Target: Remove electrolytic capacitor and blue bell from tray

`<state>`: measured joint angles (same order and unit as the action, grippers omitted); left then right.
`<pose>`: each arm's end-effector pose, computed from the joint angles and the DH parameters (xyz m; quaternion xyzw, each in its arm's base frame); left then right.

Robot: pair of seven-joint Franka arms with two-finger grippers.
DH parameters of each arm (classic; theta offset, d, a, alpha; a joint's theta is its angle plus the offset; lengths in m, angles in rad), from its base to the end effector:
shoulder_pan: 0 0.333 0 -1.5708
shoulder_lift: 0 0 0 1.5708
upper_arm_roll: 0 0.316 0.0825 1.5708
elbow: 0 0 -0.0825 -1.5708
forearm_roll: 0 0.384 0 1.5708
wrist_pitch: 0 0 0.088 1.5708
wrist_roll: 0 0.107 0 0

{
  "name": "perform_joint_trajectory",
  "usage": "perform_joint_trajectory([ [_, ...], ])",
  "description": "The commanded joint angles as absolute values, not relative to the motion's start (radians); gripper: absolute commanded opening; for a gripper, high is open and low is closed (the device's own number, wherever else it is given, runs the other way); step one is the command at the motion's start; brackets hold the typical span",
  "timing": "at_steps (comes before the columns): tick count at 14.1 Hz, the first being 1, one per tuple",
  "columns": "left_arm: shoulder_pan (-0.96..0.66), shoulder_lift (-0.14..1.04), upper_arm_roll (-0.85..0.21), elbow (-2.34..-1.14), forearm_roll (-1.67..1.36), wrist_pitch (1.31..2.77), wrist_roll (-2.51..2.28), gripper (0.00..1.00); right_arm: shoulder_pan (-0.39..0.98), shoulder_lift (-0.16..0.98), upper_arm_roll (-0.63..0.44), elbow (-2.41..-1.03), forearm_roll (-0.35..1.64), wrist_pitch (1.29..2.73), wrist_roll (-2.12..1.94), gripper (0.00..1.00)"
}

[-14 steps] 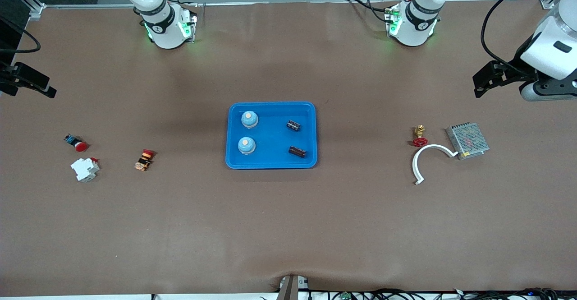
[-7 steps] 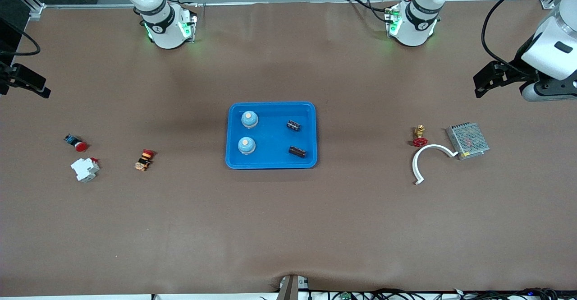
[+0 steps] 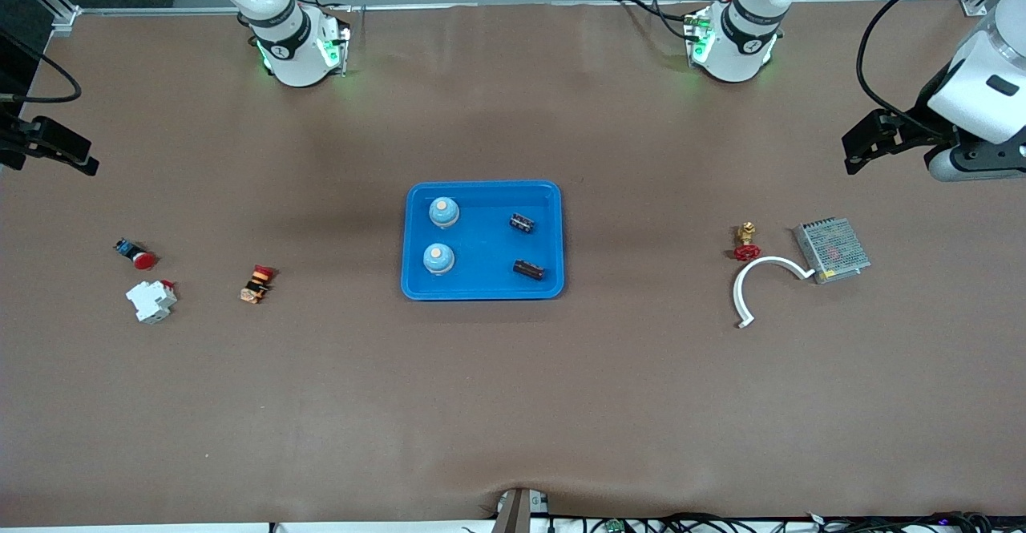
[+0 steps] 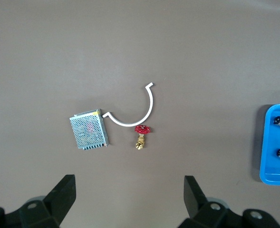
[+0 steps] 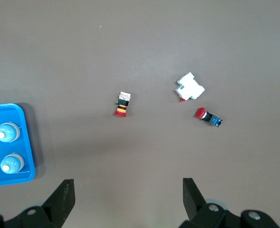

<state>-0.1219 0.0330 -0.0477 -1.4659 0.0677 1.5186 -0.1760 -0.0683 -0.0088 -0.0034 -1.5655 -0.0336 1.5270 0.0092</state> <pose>0.5533 -0.0866 0.6510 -0.9994 -0.0053 -0.0154 0.0308 0.5456 -0.0429 0.6281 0.9989 -0.0409 -0.0154 0.0163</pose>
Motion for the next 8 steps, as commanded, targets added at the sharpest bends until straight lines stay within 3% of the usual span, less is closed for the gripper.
perform_joint_trajectory([
  [1,-0.115,0.034,-0.049,-1.462,0.049,1.519,-0.149,1.0,-0.061,-0.02,-0.002,-1.667,-0.029,1.598,0.032,1.0],
  [8,-0.126,0.04,-0.054,-1.485,0.037,1.517,-0.147,1.0,-0.058,0.027,-0.002,-2.012,-0.021,2.004,0.043,1.0],
])
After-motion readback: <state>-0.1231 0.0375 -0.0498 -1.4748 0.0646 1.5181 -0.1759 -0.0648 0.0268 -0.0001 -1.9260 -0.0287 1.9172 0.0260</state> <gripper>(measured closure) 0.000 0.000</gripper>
